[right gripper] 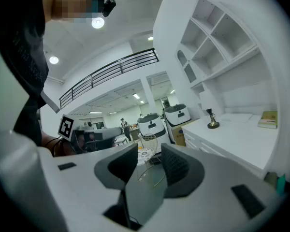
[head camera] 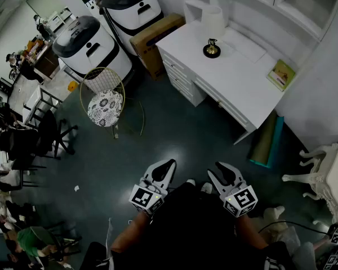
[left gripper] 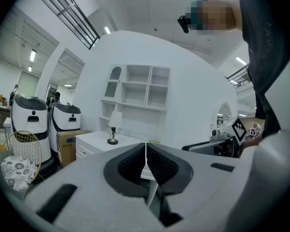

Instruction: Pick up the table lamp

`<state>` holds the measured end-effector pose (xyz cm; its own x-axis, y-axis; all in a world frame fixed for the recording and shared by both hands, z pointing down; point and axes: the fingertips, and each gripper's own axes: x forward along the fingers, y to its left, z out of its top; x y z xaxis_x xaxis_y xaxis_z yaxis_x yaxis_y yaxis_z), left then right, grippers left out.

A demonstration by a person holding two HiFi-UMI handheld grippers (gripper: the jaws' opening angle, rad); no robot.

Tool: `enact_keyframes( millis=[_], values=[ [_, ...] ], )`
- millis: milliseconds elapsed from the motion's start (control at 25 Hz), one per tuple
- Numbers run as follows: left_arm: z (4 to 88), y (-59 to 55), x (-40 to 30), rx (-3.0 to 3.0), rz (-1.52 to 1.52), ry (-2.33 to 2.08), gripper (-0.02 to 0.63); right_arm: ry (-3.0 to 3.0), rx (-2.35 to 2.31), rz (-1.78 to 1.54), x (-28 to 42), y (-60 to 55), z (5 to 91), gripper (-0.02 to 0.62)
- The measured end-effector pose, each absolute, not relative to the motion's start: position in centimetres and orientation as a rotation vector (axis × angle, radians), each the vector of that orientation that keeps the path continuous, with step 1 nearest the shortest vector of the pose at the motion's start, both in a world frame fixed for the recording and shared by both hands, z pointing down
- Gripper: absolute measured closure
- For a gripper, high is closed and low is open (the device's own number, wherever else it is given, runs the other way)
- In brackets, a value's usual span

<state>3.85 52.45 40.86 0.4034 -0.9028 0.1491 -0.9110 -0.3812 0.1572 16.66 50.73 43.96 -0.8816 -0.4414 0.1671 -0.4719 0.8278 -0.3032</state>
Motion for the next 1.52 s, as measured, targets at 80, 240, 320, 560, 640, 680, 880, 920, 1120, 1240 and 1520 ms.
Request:
enact_keyframes(
  millis=[80, 240, 320, 560, 640, 680, 880, 920, 1120, 1240, 1520],
  values=[
    [41.1, 52.4, 4.1, 2.453, 0.042, -1.612, 0.586, -2.923, 0.738, 0.494, 16.5, 50.3, 43.8, 0.453],
    [41.2, 52.2, 4.2, 2.478, 0.010, -1.607, 0.586, -2.973, 0.770, 0.486, 16.4, 49.6, 41.8, 0.453],
    [40.5, 51.3, 4.2, 2.472, 0.019, -1.598, 0.586, -2.977, 0.777, 0.438, 16.0, 48.8, 41.2, 0.453],
    [40.7, 45.9, 3.2, 2.543, -0.040, -1.561, 0.586, -2.964, 0.784, 0.369, 13.9, 44.1, 41.1, 0.453],
    [41.7, 43.6, 2.5, 2.551, -0.016, -1.540, 0.586, -2.968, 0.785, 0.409, 13.3, 41.8, 41.0, 0.453],
    [41.9, 42.3, 2.0, 2.557, -0.014, -1.529, 0.586, -2.977, 0.790, 0.433, 12.9, 40.5, 40.7, 0.453],
    [40.6, 35.9, -0.8, 2.568, -0.039, -1.495, 0.586, -2.974, 0.831, 0.408, 10.5, 34.1, 39.9, 0.453],
    [40.4, 34.8, -1.6, 2.571, -0.043, -1.500, 0.586, -2.968, 0.832, 0.410, 9.9, 33.0, 39.8, 0.453],
    [39.6, 29.6, -5.8, 2.589, -0.091, -1.533, 0.586, -2.952, 0.864, 0.428, 6.8, 28.7, 38.9, 0.453],
    [40.0, 27.3, -7.4, 2.582, -0.088, -1.515, 0.586, -2.953, 0.865, 0.439, 4.9, 26.8, 38.5, 0.453],
    [40.6, 23.6, -9.2, 2.611, -0.074, -1.434, 0.586, -2.921, 0.957, 0.466, 2.8, 23.3, 39.2, 0.453]
  ],
)
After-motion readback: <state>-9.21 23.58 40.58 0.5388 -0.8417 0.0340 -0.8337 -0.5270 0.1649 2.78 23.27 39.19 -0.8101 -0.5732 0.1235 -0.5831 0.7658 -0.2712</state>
